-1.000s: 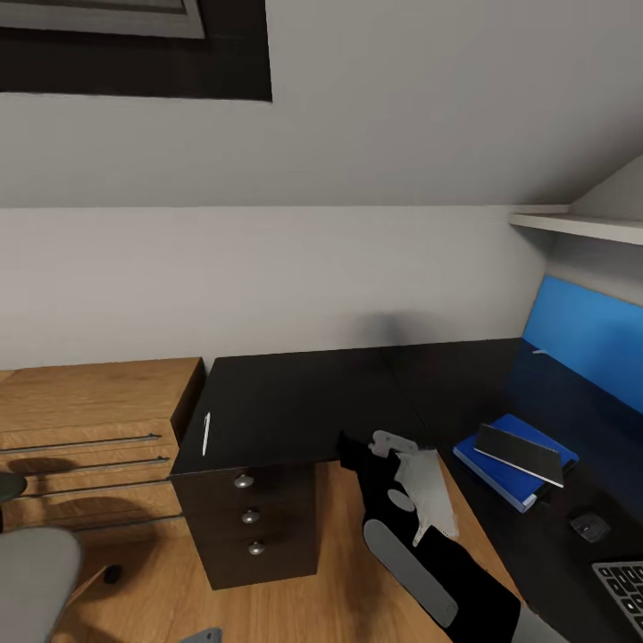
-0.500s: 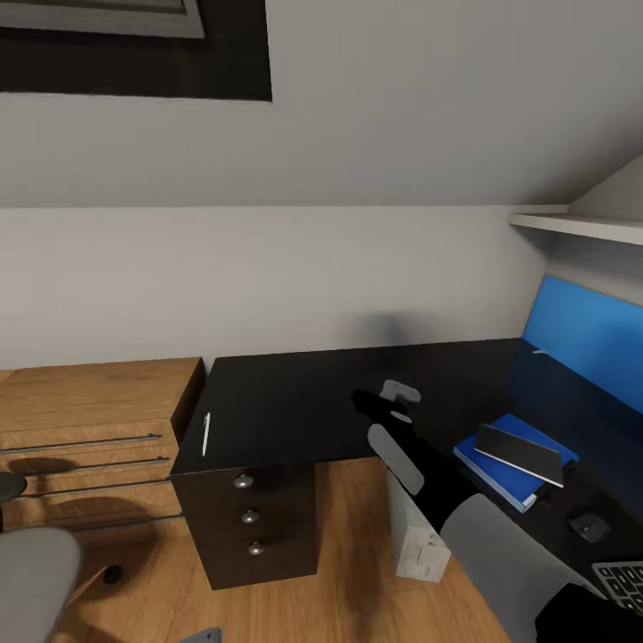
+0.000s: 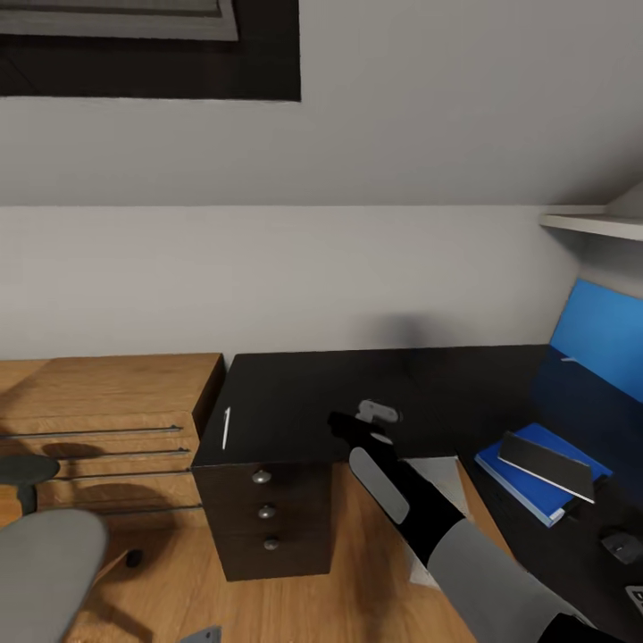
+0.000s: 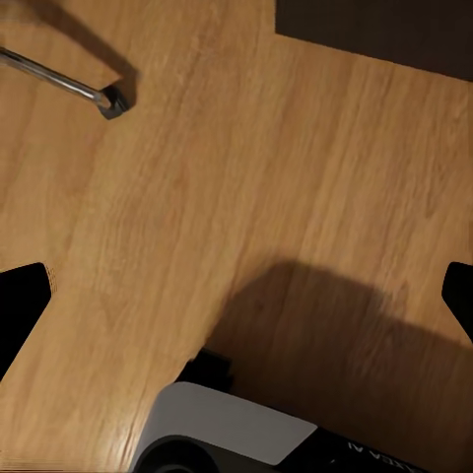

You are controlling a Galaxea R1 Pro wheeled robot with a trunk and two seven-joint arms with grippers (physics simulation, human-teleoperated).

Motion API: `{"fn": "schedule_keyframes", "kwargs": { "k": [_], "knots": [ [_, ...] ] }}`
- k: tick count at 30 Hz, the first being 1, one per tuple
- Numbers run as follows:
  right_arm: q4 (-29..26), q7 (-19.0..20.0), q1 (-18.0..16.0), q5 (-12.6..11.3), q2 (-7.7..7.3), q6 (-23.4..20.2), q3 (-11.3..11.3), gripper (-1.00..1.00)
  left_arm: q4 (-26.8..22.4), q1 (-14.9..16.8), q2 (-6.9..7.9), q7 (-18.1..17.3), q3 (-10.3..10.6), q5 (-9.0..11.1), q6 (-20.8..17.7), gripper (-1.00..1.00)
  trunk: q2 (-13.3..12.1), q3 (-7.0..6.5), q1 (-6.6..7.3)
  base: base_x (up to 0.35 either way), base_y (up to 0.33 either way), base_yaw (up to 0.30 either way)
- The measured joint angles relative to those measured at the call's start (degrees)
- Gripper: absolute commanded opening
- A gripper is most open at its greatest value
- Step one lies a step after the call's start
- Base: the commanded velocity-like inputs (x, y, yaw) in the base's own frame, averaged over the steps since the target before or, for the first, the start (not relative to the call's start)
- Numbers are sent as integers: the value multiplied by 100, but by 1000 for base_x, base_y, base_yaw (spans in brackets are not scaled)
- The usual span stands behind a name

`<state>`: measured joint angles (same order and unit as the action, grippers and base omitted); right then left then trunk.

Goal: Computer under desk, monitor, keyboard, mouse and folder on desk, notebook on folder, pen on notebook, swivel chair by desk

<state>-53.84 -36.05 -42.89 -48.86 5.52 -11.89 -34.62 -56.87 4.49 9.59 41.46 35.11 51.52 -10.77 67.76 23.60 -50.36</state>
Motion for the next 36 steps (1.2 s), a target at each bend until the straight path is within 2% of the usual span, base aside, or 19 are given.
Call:
{"fn": "schedule_keyframes", "kwargs": {
  "k": [4,5,10,16,19,32,36],
  "knots": [
    [-2,-2,5,8,10,15,-413,100,0,0,1,2,0,0,0,100,0,17,0,0,0,222],
    [-3,-3,4,10,12,16,-454,100,1,1,1,3,0,0,0,100,0,23,0,0,0,172],
    [-4,4,5,10,6,20,-474,100,1,1,1,3,-5,0,43,100,0,58,0,0,0,129],
    [-4,1,4,11,7,25,-480,100,2,1,17,-21,-2,6,561,100,0,105,0,0,0,103],
    [-3,-2,5,11,11,25,-493,100,1,1,18,-22,0,8,689,100,0,129,0,0,0,149],
    [-3,-3,6,9,13,25,-505,100,1,1,19,-21,-8,9,742,100,0,224,0,0,0,169],
    [-3,-1,6,9,13,25,-648,100,1,1,19,-21,-8,9,743,100,0,253,0,0,0,167]
  ]
}}
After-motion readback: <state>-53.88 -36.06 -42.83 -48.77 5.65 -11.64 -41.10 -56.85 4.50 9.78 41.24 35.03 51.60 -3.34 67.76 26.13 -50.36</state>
